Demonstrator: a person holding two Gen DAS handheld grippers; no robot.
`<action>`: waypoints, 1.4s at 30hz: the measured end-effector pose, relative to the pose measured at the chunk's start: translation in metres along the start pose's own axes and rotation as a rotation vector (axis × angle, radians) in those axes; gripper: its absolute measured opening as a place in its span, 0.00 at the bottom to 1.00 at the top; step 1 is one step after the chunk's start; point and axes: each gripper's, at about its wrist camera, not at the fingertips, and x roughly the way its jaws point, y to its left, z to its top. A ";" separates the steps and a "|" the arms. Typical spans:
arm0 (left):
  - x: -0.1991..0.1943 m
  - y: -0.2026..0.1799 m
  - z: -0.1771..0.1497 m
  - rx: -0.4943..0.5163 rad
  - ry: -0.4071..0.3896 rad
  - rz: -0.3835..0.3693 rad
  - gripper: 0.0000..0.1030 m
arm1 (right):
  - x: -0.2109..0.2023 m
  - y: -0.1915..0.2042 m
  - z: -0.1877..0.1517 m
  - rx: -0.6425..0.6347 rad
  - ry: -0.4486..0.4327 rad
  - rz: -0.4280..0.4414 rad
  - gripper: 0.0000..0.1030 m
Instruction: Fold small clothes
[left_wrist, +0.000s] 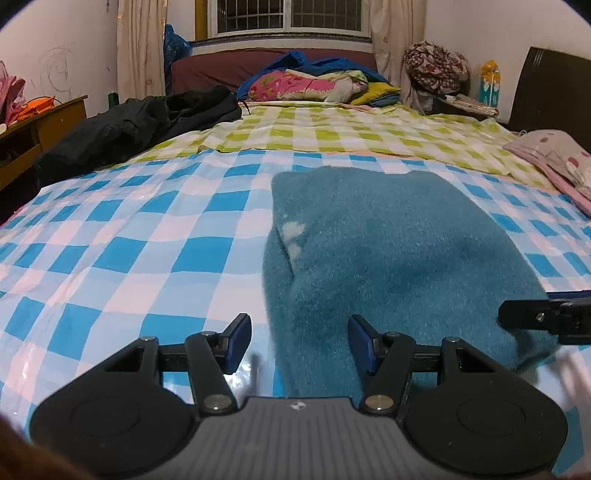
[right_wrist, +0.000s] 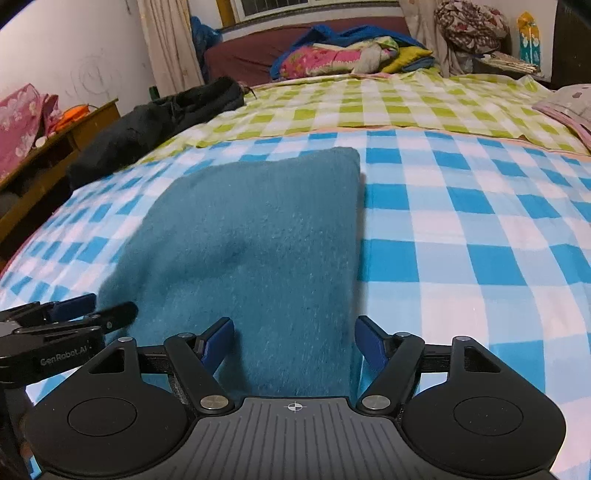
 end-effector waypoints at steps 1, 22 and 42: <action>-0.001 0.000 -0.001 -0.002 0.001 -0.001 0.62 | -0.001 0.000 -0.001 0.003 0.002 0.000 0.70; -0.030 -0.013 -0.013 0.024 0.011 -0.002 0.61 | -0.024 0.010 -0.027 -0.025 0.011 -0.005 0.70; -0.049 -0.026 -0.039 0.047 0.049 -0.003 0.61 | -0.043 0.015 -0.050 -0.027 0.023 0.023 0.71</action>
